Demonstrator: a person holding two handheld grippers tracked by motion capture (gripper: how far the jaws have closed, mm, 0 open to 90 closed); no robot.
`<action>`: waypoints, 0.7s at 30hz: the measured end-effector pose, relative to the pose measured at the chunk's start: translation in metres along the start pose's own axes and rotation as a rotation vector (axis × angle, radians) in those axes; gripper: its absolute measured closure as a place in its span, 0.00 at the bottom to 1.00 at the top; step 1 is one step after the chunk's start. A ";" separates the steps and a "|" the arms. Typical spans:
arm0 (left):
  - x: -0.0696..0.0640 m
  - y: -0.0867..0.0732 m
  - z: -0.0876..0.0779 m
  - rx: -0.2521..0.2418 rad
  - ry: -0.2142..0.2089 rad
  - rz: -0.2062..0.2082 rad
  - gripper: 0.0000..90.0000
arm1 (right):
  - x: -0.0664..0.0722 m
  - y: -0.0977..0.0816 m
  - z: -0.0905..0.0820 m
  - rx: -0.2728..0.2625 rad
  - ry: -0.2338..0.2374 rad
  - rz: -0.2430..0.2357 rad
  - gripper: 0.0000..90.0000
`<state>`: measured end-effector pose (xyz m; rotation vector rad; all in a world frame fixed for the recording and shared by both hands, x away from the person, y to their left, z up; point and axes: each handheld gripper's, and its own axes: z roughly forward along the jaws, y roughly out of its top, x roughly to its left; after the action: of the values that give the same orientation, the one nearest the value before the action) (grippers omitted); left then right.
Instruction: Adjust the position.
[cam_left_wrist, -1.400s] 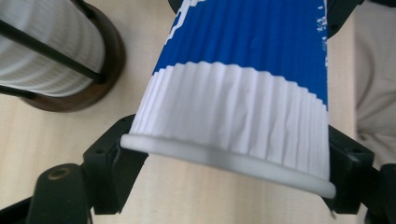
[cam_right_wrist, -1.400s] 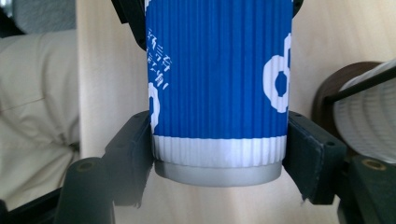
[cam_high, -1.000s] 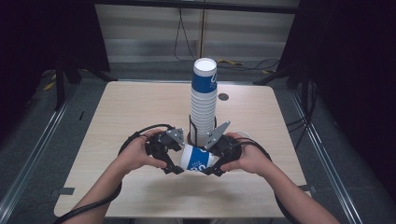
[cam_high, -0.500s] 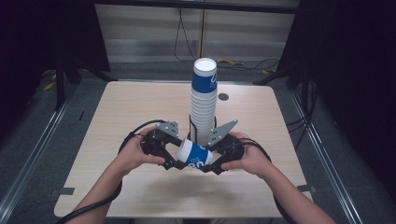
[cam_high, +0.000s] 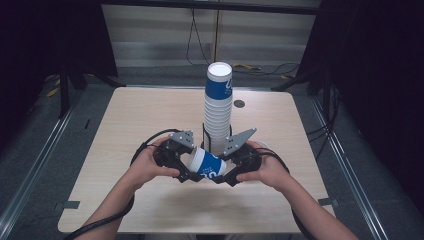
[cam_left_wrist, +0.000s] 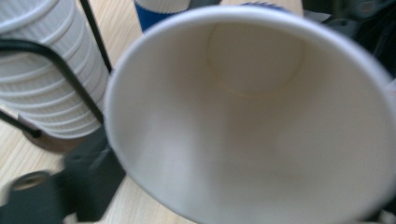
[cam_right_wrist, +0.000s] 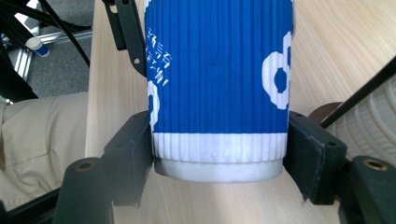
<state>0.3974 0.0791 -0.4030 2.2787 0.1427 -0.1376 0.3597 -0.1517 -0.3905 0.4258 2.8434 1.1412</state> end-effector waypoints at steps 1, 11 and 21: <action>0.000 0.000 0.000 -0.006 0.000 -0.003 0.15 | -0.001 -0.001 0.000 -0.003 0.005 -0.003 0.33; -0.002 -0.001 -0.004 0.045 -0.006 0.010 0.18 | 0.002 -0.002 0.005 -0.005 0.002 -0.017 0.33; -0.005 -0.005 -0.012 0.091 -0.013 -0.023 0.22 | 0.002 -0.004 0.006 -0.016 -0.020 0.005 0.23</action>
<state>0.3924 0.0906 -0.3983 2.3665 0.1592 -0.1742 0.3577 -0.1499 -0.3975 0.4406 2.8162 1.1532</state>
